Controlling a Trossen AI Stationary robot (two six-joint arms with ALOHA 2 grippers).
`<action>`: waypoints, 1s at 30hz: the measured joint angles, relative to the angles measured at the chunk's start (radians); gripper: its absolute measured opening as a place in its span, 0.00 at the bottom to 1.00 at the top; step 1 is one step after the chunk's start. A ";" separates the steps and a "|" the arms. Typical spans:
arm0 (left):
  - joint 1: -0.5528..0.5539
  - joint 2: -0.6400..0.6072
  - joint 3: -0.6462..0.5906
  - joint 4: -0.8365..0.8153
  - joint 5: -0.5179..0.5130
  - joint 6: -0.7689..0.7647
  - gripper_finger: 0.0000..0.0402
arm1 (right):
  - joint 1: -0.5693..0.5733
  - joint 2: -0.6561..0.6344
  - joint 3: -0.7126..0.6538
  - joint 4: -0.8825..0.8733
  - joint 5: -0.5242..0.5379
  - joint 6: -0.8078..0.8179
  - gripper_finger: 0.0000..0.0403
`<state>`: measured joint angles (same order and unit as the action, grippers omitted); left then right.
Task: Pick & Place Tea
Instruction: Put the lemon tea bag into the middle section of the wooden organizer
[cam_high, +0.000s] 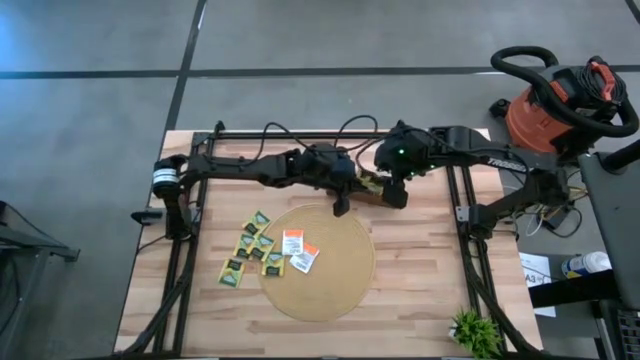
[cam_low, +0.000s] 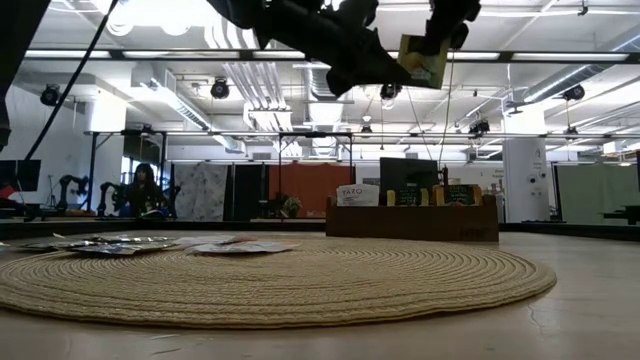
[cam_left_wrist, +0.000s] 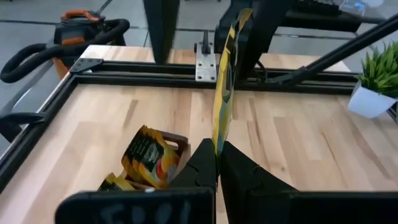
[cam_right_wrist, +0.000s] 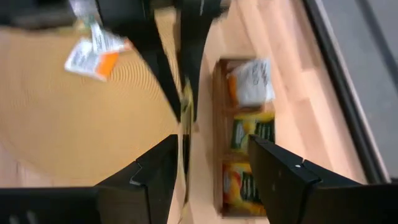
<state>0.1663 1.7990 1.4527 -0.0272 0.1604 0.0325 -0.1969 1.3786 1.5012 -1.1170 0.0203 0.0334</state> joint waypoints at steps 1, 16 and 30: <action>0.000 -0.001 0.001 -0.002 0.000 0.005 0.01 | 0.000 0.006 0.000 -0.007 -0.002 0.005 0.48; 0.001 -0.003 0.000 -0.023 0.000 0.023 0.01 | -0.001 0.037 0.000 -0.004 -0.003 0.016 0.31; 0.002 -0.004 -0.001 -0.036 -0.040 -0.001 0.14 | -0.001 0.037 -0.001 -0.006 0.009 -0.007 0.02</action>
<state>0.1680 1.7954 1.4514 -0.0628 0.1203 0.0312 -0.1974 1.4158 1.4998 -1.1233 0.0293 0.0262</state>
